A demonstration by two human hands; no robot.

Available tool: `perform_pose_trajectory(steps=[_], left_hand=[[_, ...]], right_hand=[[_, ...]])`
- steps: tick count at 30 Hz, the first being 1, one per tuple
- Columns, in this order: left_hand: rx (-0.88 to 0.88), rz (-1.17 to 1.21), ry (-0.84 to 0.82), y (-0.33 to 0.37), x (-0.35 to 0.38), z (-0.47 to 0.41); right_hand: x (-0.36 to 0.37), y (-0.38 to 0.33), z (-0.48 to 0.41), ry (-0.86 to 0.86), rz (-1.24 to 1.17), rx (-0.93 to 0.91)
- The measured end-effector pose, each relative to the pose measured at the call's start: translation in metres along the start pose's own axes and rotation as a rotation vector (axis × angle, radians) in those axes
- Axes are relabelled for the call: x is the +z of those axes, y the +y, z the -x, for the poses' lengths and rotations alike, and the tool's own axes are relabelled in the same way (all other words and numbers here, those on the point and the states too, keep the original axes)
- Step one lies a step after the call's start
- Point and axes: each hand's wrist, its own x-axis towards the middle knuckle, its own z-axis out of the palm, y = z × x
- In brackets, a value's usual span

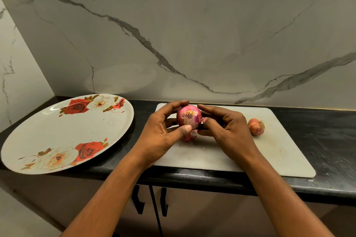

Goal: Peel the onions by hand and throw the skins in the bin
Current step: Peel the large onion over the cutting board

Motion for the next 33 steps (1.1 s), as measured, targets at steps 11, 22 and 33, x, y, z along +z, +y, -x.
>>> perform_pose_trajectory(steps=[11, 22, 33], left_hand=[[-0.011, 0.01, 0.015, 0.0014, 0.001, 0.0012], [-0.014, 0.05, 0.035, 0.0003, 0.0012, 0.0011], [-0.019, 0.096, 0.061, 0.0032, 0.0009, 0.0001]], right_hand=[[-0.0002, -0.0024, 0.0016, 0.029, 0.114, -0.086], [-0.0001, -0.0029, -0.0003, 0.12, 0.092, -0.017], [-0.0015, 0.0026, 0.0009, 0.131, 0.208, -0.013]])
